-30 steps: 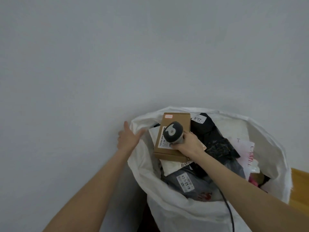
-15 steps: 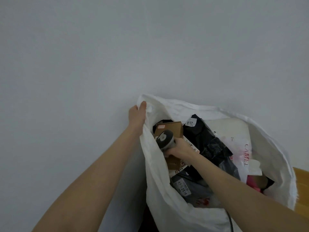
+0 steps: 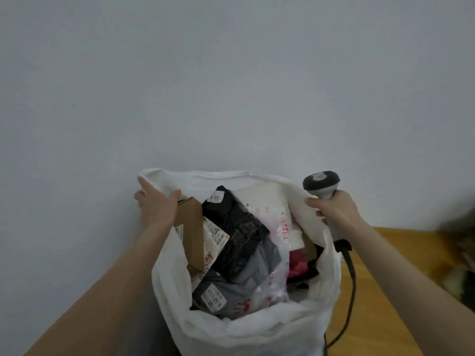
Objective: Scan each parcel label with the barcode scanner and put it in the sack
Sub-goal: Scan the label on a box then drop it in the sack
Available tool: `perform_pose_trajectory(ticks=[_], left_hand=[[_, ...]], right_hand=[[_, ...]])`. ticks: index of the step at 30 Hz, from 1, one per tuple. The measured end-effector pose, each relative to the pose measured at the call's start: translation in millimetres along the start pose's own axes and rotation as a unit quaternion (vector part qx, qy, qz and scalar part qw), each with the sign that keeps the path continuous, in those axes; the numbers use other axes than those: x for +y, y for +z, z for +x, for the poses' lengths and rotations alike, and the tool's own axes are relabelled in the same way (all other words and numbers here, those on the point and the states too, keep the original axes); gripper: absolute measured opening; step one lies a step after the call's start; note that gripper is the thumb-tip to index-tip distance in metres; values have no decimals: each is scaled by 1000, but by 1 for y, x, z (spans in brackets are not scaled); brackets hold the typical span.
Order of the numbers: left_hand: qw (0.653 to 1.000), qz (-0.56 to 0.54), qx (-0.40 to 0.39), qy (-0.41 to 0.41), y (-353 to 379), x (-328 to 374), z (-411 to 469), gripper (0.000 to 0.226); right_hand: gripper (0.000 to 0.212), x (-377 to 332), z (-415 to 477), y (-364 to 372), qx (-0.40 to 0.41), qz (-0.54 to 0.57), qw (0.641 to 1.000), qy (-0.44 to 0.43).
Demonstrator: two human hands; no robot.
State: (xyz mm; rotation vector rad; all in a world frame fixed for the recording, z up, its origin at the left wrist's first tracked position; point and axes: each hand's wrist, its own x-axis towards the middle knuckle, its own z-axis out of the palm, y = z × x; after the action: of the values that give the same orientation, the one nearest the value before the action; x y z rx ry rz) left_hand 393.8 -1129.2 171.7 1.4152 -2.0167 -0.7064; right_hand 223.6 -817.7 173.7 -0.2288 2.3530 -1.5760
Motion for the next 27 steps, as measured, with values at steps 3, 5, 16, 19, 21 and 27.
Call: perform_pose_trajectory(ticks=[3,5,16,19,21,27], left_hand=[[984,160,36,64,-5,1,-4,88],[977,207,-5,45,-4,1,-8,93],[990,-74,-58,-110,-4,-28,-11,32],[979,-158,-35,-123,-13,-17,-6,40],[971,-209,-23,-111,-24,0,-1,40],[952,-282,31,-114,-49,16,29,42]], right_hand=[[30,33,8,-21,42,-116,992,17],[35,54,10,-18,34,-143,988,37],[26,71,24,12,13,-23,989,146],[18,25,28,18,-12,131,985,111],[15,-14,35,21,-21,186,979,80],[16,-82,49,36,-36,279,959,31]])
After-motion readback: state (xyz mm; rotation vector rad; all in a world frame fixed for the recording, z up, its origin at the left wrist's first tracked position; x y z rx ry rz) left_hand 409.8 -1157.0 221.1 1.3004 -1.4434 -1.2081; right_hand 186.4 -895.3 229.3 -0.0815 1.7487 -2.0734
